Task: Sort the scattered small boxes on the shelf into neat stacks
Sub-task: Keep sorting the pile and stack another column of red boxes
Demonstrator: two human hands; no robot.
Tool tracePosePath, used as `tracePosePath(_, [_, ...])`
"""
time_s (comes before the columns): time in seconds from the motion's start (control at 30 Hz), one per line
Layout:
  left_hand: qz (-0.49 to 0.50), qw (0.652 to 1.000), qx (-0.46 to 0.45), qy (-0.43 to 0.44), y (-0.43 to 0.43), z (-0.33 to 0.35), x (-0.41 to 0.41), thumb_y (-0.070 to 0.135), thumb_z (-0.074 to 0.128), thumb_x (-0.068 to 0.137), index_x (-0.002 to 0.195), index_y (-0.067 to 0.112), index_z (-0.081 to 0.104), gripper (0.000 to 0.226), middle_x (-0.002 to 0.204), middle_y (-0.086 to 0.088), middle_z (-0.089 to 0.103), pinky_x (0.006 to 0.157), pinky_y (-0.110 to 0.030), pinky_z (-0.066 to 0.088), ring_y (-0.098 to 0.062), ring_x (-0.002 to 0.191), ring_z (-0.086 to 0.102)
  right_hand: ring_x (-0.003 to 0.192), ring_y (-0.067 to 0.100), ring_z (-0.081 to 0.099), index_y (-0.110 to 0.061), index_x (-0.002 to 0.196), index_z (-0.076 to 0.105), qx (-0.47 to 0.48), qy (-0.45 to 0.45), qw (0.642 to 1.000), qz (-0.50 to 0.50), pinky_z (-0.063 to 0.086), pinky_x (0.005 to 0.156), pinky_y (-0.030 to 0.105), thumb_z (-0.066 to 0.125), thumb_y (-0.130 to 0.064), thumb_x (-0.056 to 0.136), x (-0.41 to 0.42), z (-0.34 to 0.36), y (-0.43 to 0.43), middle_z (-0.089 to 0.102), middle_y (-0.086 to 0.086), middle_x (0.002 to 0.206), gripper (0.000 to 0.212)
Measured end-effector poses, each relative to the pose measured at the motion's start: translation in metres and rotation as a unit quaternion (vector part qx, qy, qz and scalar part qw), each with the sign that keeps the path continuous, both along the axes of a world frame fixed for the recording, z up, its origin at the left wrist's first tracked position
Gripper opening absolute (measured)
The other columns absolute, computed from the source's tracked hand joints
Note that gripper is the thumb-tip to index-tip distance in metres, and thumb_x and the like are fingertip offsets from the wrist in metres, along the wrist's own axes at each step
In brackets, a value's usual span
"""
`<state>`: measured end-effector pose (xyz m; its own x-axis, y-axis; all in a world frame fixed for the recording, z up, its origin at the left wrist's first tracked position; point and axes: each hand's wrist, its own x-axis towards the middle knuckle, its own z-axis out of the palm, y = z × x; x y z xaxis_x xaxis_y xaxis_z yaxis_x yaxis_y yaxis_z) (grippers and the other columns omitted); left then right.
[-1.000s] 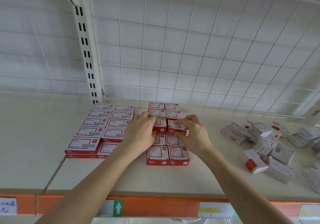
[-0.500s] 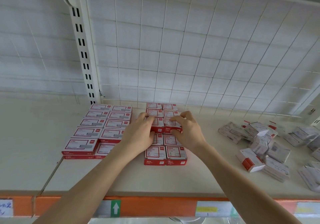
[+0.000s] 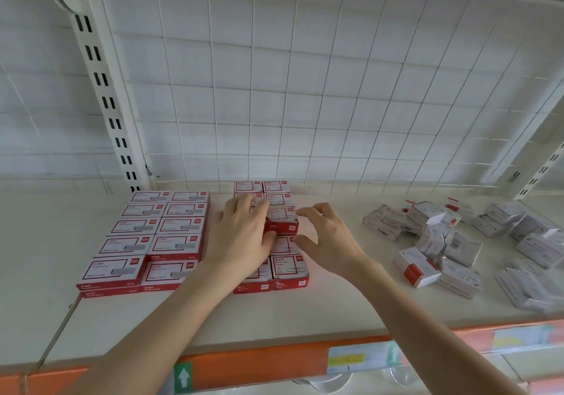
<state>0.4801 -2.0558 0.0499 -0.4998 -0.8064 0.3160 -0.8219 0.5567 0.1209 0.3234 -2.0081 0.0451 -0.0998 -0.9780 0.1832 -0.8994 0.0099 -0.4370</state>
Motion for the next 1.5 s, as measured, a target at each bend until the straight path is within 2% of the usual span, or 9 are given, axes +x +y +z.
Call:
tracePosePath(0.1, [-0.030,1.000,-0.005,-0.005,0.008,0.003,-0.014,0.037,0.057,0.086,0.138,0.015,0.039,0.059,0.141,-0.010,0.038,0.099,-0.043,0.038,-0.031,0.129,0.037,0.121,0.023,0.042,-0.018,0.136,0.039,0.008,0.006,1.000,-0.015,0.036,0.098,0.029,0.056,-0.027,0.089,-0.011,-0.002,0.014,0.038,0.006,0.133,0.050])
tracePosePath(0.23, [-0.078,0.997,-0.011,-0.013,0.018,0.003,-0.036,0.028,0.085,0.055,0.102,0.005,0.064,0.057,0.106,-0.017,0.063,0.064,-0.044,0.054,-0.038,0.090,0.063,0.124,0.023,0.037,-0.020,0.136,0.039,0.008,0.032,0.999,-0.041,0.034,0.100,0.030,0.056,-0.029,0.088,-0.032,-0.001,0.035,0.040,0.005,0.133,0.051])
tracePosePath(0.37, [-0.119,0.993,0.013,0.012,0.037,-0.002,-0.071,0.041,0.054,0.088,0.136,0.017,0.040,0.055,0.141,-0.005,0.036,0.095,-0.035,0.042,-0.025,0.127,0.040,0.122,0.026,0.035,-0.020,0.135,0.040,-0.007,0.056,0.995,-0.084,0.030,0.100,0.030,0.058,-0.026,0.086,-0.062,0.004,0.058,0.044,0.004,0.131,0.053])
tracePosePath(0.43, [-0.137,0.990,0.035,0.018,0.046,-0.004,-0.091,0.042,0.047,0.091,0.140,0.020,0.033,0.055,0.145,-0.001,0.031,0.099,-0.031,0.037,-0.020,0.130,0.035,0.119,0.029,0.039,-0.018,0.132,0.044,-0.023,0.064,0.992,-0.103,0.032,0.098,0.033,0.060,-0.024,0.084,-0.082,0.007,0.069,0.047,0.006,0.126,0.051])
tracePosePath(0.67, [-0.194,0.975,0.097,0.042,0.078,0.003,-0.168,0.039,0.049,0.089,0.135,0.026,0.038,0.048,0.136,0.006,0.038,0.089,-0.027,0.040,-0.018,0.123,0.040,0.118,0.026,0.036,-0.017,0.131,0.046,-0.020,0.053,0.985,-0.162,0.027,0.093,0.025,0.057,-0.020,0.086,-0.152,0.016,0.106,0.047,0.005,0.124,0.046])
tracePosePath(0.9, [-0.211,0.960,0.161,0.083,0.090,-0.008,-0.220,0.026,0.047,0.093,0.127,0.017,0.044,0.036,0.127,-0.002,0.042,0.089,-0.032,0.043,-0.026,0.119,0.041,0.120,0.027,0.033,-0.022,0.128,0.047,0.037,0.054,0.988,-0.141,0.030,0.100,0.033,0.048,-0.024,0.090,-0.192,0.001,0.127,0.038,0.004,0.130,0.038])
tracePosePath(1.1, [-0.181,0.959,0.193,0.105,0.095,-0.012,-0.242,0.036,0.028,0.082,0.136,0.015,0.039,0.059,0.129,-0.008,0.044,0.092,-0.039,0.043,-0.030,0.119,0.044,0.123,0.029,0.027,-0.022,0.126,0.046,0.038,0.059,0.991,-0.114,0.033,0.099,0.041,0.042,-0.036,0.085,-0.200,-0.008,0.131,0.032,0.007,0.134,0.044])
tracePosePath(1.3, [-0.137,0.965,0.186,0.121,0.092,-0.015,-0.245,0.022,0.049,0.091,0.139,0.026,0.036,0.050,0.130,-0.002,0.046,0.087,-0.034,0.046,-0.022,0.108,0.053,0.125,0.030,0.027,-0.023,0.123,0.049,0.031,0.079,0.991,-0.103,0.033,0.097,0.038,0.041,-0.029,0.093,-0.213,-0.012,0.129,0.029,0.004,0.139,0.031])
tracePosePath(1.5, [-0.072,0.974,0.182,0.111,0.099,-0.019,-0.238,0.031,0.053,0.089,0.144,0.026,0.026,0.062,0.137,-0.003,0.040,0.096,-0.035,0.041,-0.024,0.124,0.042,0.118,0.034,0.036,-0.019,0.115,0.055,-0.009,0.068,0.995,-0.074,0.039,0.091,0.040,0.041,-0.026,0.094,-0.224,-0.020,0.127,0.037,0.008,0.132,0.026])
